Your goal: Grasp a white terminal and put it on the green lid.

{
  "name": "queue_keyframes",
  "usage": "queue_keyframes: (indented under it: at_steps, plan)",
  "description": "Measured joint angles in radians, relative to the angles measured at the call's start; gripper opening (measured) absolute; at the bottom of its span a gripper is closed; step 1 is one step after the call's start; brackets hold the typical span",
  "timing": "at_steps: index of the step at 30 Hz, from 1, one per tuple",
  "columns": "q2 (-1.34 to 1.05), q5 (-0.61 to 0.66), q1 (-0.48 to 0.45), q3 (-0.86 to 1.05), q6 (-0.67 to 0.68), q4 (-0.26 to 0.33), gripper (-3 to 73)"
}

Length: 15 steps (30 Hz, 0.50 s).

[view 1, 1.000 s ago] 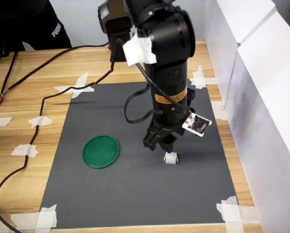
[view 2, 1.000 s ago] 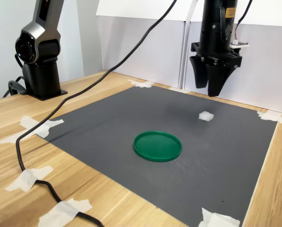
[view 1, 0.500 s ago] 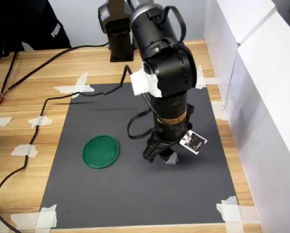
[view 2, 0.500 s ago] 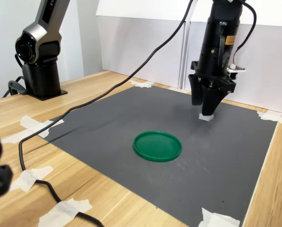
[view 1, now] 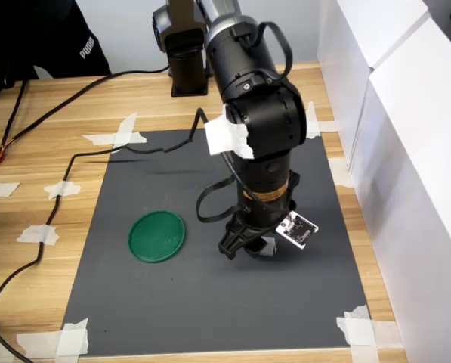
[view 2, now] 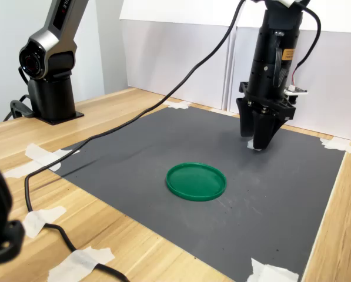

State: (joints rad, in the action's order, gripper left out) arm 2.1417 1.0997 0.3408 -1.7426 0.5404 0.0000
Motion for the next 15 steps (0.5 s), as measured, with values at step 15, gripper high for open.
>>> queue_keyframes:
  at_steps: [15]
  plan:
    - [0.005, -0.029, 0.0, 0.0, -0.002, 0.0, 50.4]
